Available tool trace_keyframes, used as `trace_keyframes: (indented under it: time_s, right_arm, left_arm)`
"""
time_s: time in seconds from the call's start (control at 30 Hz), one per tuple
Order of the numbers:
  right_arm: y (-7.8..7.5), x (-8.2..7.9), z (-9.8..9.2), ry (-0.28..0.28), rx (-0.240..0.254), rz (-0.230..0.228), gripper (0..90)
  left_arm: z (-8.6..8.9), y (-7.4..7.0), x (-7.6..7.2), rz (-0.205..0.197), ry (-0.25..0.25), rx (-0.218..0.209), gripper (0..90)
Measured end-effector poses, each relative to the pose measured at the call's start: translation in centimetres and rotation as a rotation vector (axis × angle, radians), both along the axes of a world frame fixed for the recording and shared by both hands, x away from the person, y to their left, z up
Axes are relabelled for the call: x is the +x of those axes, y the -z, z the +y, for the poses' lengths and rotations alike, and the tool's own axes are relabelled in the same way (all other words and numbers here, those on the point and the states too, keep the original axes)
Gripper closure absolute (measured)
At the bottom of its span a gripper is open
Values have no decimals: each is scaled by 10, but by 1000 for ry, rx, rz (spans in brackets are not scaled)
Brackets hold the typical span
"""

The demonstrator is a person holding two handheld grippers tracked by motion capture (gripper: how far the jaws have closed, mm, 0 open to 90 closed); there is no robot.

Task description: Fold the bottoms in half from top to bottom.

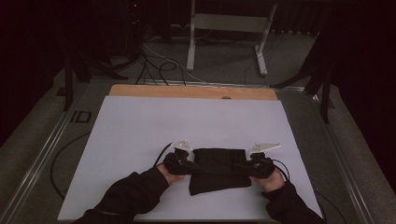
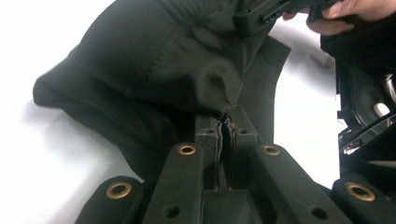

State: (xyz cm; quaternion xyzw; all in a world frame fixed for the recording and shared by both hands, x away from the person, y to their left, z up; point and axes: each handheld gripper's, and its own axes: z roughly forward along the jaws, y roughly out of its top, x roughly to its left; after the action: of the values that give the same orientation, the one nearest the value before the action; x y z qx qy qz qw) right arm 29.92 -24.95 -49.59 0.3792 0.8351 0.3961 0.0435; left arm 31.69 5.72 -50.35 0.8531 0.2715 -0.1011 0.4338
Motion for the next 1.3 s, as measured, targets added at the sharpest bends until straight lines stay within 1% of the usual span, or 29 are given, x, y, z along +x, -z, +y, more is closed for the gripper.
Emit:
trace_keyframes:
  time_s: [0.03,0.1,0.13,0.2,0.27,0.3,0.37,0.47,0.5,0.53,0.57,0.7,0.83,0.87,0.93,0.97,1.0,1.03,1.1,1.17,1.2,1.23,1.3]
  right_arm:
    - [1,0,0,-1,-5,-4,850]
    - [3,-1,0,5,-11,10,849]
    - [4,0,0,7,-19,6,848]
    - [4,0,0,22,-16,14,846]
    - [5,0,0,31,-32,21,845]
    - [5,0,0,31,-32,21,845]
    - [6,-1,1,24,-52,36,844]
    - [7,-4,1,12,-46,41,842]
    - [7,-5,1,9,-47,46,842]
    - [7,-5,1,9,-47,46,842]
    - [9,-6,1,5,-67,41,840]
    - [10,-6,2,5,-78,46,832]
    - [13,-6,0,12,-59,60,831]
    - [13,-6,0,14,-51,63,829]
    - [14,-9,1,19,-58,52,818]
    - [14,-10,1,20,-59,54,805]
    - [14,-10,1,19,-55,54,794]
    - [14,-10,1,18,-54,53,775]
    - [12,-11,3,0,-52,54,704]
    - [9,-12,3,-11,-80,39,679]
    - [6,-13,3,-15,-103,23,658]
    - [4,-13,2,-17,-112,10,651]
    - [1,-12,-2,-8,-131,0,624]
  left_arm:
    - [0,1,-1,3,0,2,859]
    - [-1,4,-4,12,5,0,859]
    - [-2,4,-5,12,7,3,859]
    - [-3,5,-7,14,8,3,858]
    - [-4,6,-8,13,13,8,858]
    - [-4,7,-8,18,13,9,858]
    - [-4,8,-11,13,17,17,859]
    - [0,9,-11,16,16,21,858]
    - [0,10,-10,25,13,14,858]
    - [0,10,-10,25,13,14,858]
    - [0,12,-11,29,9,13,858]
    - [0,15,-11,18,5,13,848]
    - [0,19,-13,6,-3,13,836]
    - [0,18,-14,-10,-6,22,836]
    - [0,17,-15,-22,-6,33,813]
    - [0,17,-15,-22,-7,33,804]
    - [0,18,-15,-14,-10,27,798]
    - [0,18,-15,-8,-10,22,789]
    - [0,17,-15,-10,-2,21,757]
    - [1,13,-16,-19,9,26,712]
    - [2,10,-16,-23,16,31,690]
    - [3,7,-16,-23,20,29,666]
    - [6,2,-15,-9,28,35,622]
